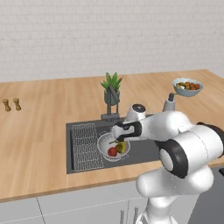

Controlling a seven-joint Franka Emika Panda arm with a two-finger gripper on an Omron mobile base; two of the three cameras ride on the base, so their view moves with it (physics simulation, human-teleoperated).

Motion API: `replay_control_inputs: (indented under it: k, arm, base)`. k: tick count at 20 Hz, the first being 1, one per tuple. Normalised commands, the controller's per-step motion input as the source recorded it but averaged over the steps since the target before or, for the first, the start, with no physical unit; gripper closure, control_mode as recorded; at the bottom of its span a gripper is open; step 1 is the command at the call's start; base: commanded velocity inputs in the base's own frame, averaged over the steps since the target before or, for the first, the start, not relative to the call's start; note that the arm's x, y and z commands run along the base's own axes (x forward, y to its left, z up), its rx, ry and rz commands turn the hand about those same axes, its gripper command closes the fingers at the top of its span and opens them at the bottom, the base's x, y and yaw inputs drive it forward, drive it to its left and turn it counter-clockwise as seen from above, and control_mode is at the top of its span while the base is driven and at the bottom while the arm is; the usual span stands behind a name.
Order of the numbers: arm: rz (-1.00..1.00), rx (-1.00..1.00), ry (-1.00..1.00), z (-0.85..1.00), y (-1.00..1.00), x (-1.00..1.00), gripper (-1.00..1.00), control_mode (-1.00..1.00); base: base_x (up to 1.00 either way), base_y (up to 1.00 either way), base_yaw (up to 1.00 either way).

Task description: Put the colander in the sink, put the banana, apple, mango in the colander, and turn on the sink faucet and pour water over the colander.

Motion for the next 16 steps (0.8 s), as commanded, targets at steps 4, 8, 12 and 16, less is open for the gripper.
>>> replay_control_inputs:
  k: [4,8,12,16]
  arm:
    - [0.00,0.00,-0.28,0.23,-0.31,-0.35,-1.00,-1.00]
    - [0.00,0.00,-0.30,0.36,-0.37,-0.10,-1.00,-1.00]
    - [0.00,0.00,-0.34,0.43,-0.26,0.01,-1.00,-1.00]
    - [0.00,0.00,-0.28,0.29,-0.07,0.20,-1.00,-1.00]
  base:
    - [0.00,0.00,0.00]
    - [0.00,0.00,0.00]
    - [0.00,0.00,0.00]
    - [0.00,0.00,0.00]
